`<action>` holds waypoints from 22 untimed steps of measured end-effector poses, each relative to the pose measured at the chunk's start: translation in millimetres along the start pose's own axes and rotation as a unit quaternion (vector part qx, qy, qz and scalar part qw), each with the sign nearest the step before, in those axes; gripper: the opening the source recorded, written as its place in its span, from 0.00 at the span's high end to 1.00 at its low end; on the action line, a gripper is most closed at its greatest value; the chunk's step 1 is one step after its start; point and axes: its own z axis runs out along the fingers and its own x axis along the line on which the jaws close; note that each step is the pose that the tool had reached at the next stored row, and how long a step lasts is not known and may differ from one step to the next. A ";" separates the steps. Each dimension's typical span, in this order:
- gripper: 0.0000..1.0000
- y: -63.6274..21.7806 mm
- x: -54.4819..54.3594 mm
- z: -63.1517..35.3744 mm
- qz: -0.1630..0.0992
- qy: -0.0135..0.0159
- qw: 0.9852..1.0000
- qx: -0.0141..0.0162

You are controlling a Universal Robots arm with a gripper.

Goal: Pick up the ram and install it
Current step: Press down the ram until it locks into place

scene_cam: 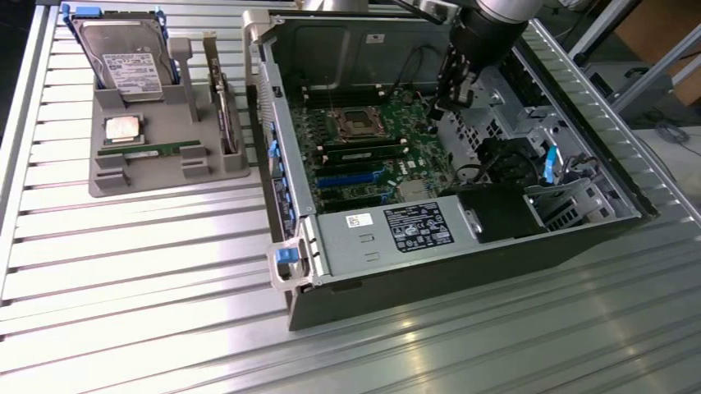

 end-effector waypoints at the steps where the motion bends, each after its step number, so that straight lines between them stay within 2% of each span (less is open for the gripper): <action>1: 0.89 0.0 0.0 0.0 0.002 0.000 1.000 0.000; 13: 0.89 0.0 0.0 0.0 0.035 -0.001 0.999 0.001; 16: 0.89 0.0 0.0 0.0 0.052 -0.002 0.999 0.001; 22: 0.89 0.0 0.0 0.0 0.070 -0.003 0.998 0.002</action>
